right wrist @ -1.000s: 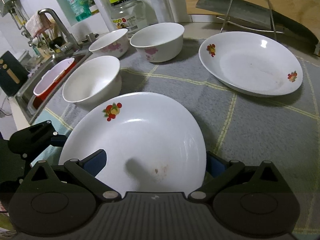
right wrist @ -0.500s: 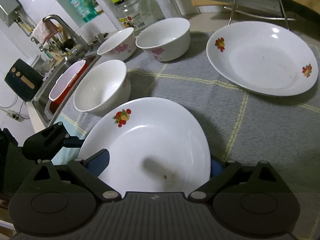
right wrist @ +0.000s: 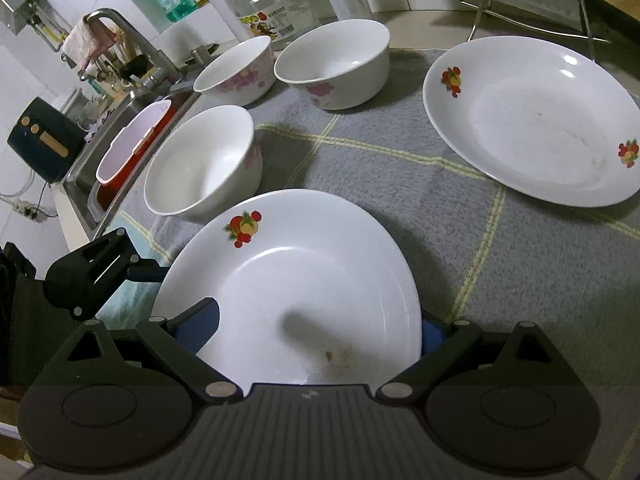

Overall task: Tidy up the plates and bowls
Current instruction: 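Lift and carry the floral plate toward the first plate, then lower the floral plate onto the first plate with the right gripper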

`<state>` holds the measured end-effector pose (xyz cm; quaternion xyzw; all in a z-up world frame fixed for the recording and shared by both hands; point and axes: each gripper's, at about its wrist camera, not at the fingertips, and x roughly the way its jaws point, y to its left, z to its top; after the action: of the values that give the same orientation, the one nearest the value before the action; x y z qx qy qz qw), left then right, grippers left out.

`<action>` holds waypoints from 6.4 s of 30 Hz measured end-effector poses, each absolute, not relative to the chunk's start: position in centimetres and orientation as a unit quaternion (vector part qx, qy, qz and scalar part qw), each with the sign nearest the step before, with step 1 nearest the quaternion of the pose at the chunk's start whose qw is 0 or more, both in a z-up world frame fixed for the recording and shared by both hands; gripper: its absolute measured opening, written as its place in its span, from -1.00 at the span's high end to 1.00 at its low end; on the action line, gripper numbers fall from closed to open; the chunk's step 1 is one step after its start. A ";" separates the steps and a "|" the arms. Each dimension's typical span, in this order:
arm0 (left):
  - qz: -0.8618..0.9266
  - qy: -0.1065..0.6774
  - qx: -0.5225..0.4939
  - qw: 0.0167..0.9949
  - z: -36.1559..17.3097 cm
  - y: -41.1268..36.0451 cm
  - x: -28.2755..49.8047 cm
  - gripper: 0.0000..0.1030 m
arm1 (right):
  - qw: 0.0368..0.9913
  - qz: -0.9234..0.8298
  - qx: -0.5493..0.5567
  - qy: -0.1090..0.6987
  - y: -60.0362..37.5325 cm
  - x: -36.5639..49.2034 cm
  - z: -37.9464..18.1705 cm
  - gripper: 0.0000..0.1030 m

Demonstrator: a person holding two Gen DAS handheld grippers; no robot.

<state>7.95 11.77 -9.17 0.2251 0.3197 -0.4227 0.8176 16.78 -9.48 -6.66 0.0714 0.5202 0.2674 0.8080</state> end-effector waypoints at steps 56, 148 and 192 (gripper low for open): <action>-0.408 0.323 0.232 0.822 -7.4 3.6 7.8 -0.99 | 0.816 0.294 0.030 0.497 -17.4 15.4 -3.4 -0.94; -0.455 0.355 0.277 0.768 -9.2 -18.5 17.5 -0.99 | 0.859 0.180 0.067 0.474 -40.9 16.9 -3.5 -0.95; -0.442 0.358 0.291 0.769 -9.6 -19.0 17.7 -0.98 | 0.859 0.113 0.015 0.500 -40.0 15.8 -2.7 -1.00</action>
<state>17.67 -18.96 -9.59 0.2907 0.3576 -0.4422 0.7695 15.83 -39.98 -2.69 0.0152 0.4998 0.1125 0.8587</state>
